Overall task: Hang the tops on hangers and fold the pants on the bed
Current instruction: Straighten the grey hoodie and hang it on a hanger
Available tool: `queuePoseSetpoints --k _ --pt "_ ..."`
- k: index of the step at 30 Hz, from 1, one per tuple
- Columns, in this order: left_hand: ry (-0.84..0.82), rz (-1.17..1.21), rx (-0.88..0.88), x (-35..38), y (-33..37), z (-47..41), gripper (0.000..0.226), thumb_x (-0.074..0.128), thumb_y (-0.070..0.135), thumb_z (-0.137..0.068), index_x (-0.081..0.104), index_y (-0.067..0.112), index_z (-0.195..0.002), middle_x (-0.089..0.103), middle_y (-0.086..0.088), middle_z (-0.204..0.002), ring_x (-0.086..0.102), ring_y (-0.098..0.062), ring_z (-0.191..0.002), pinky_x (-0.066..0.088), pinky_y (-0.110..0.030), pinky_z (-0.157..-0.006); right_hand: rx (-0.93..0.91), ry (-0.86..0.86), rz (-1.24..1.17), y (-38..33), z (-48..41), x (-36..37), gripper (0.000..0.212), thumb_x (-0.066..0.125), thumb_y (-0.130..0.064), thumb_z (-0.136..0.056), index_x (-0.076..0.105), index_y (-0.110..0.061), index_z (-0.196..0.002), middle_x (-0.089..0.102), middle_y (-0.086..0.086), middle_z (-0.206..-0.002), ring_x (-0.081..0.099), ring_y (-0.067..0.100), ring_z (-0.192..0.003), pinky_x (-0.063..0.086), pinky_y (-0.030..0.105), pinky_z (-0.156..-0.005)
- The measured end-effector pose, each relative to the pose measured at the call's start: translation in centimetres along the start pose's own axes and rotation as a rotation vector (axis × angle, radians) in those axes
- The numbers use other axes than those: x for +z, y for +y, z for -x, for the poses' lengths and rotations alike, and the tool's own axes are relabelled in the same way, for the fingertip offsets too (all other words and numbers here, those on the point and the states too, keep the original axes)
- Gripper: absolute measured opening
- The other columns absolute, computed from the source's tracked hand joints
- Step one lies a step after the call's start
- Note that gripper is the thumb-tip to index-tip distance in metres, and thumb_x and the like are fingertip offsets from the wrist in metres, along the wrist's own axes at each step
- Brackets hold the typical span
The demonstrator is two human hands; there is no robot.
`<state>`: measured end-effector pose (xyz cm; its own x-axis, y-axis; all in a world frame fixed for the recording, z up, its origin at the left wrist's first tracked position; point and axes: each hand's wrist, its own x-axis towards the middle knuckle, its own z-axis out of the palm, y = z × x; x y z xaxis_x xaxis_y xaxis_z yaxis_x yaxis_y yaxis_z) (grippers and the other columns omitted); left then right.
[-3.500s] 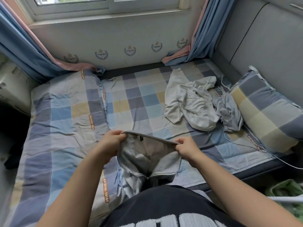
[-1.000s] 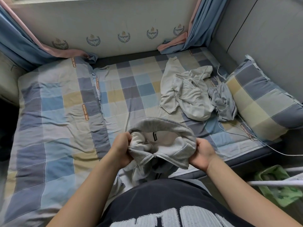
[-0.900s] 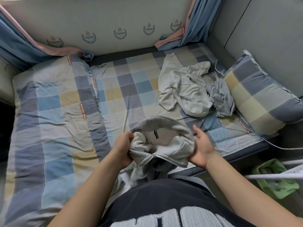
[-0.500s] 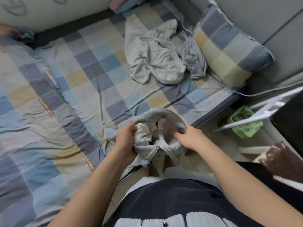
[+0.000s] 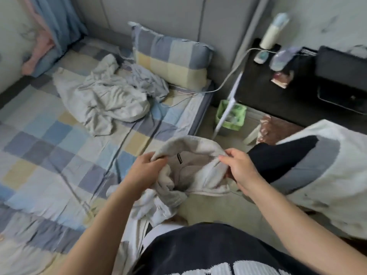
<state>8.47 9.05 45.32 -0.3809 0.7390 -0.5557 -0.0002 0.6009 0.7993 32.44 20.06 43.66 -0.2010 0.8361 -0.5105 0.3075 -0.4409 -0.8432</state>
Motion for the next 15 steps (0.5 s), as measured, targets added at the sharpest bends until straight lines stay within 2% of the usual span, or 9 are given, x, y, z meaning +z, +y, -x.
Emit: queuePoseSetpoints --k 2,5,8,10,11,13,15 --pt "-0.036 -0.203 0.091 2.8 0.6 1.1 0.012 0.068 0.03 -0.09 0.073 0.019 -0.086 0.075 -0.013 -0.087 0.072 -0.025 -0.078 0.06 -0.046 -0.069 -0.052 0.045 -0.002 1.3 3.3 -3.8 0.012 0.062 -0.009 -0.095 0.063 -0.006 -0.084 0.057 0.008 -0.065 0.051 0.014 -0.048 0.039 0.024 -0.041" --pt "-0.07 -0.429 0.208 7.8 1.1 4.0 0.024 0.064 0.034 -0.093 0.071 0.013 -0.084 0.074 -0.012 -0.082 0.071 -0.028 -0.079 0.057 -0.047 -0.071 -0.102 0.081 -0.029 4.5 9.6 -9.5 0.011 0.063 -0.013 -0.095 0.063 -0.006 -0.086 0.058 0.003 -0.061 0.051 0.014 -0.047 0.04 0.023 -0.043" --pt "-0.039 -0.466 0.314 13.2 0.7 7.7 0.03 0.06 0.042 -0.09 0.066 0.018 -0.073 0.067 0.001 -0.069 0.065 -0.022 -0.074 0.048 -0.037 -0.065 -0.145 0.172 -0.161 7.5 16.0 -15.2 0.011 0.066 -0.017 -0.09 0.065 -0.008 -0.084 0.059 0.002 -0.06 0.052 0.016 -0.047 0.041 0.023 -0.043" --pt "-0.054 -0.403 0.343 16.9 0.4 10.4 0.029 0.054 0.044 -0.082 0.064 0.02 -0.07 0.064 0.003 -0.064 0.062 -0.021 -0.068 0.047 -0.034 -0.06 -0.183 0.248 -0.244 9.0 19.6 -18.7 0.008 0.067 -0.017 -0.086 0.068 -0.011 -0.081 0.06 0.003 -0.059 0.051 0.013 -0.044 0.041 0.021 -0.041" --pt "-0.088 -0.333 0.342 18.9 0.5 11.5 0.027 0.054 0.042 -0.083 0.066 0.019 -0.073 0.066 -0.001 -0.066 0.065 -0.025 -0.07 0.053 -0.035 -0.058 -0.203 0.284 -0.269 9.4 21.1 -20.3 0.007 0.067 -0.019 -0.084 0.07 -0.016 -0.078 0.061 0.003 -0.06 0.051 0.012 -0.043 0.041 0.021 -0.04" --pt "-0.151 -0.232 0.344 22.7 1.1 13.6 0.029 0.054 0.04 -0.084 0.068 0.014 -0.085 0.071 -0.017 -0.081 0.07 -0.038 -0.08 0.062 -0.051 -0.061 -0.246 0.363 -0.284 9.9 23.8 -23.4 0.007 0.067 -0.022 -0.08 0.071 -0.021 -0.074 0.061 0.002 -0.059 0.049 0.011 -0.042 0.04 0.02 -0.04" --pt "-0.194 -0.209 0.38 26.4 2.5 15.2 0.038 0.054 0.043 -0.082 0.061 0.007 -0.09 0.067 -0.021 -0.085 0.068 -0.037 -0.08 0.059 -0.061 -0.068 -0.287 0.458 -0.287 9.9 26.2 -26.6 0.008 0.067 -0.024 -0.079 0.07 -0.025 -0.072 0.059 0.0 -0.056 0.048 0.009 -0.04 0.038 0.019 -0.04"
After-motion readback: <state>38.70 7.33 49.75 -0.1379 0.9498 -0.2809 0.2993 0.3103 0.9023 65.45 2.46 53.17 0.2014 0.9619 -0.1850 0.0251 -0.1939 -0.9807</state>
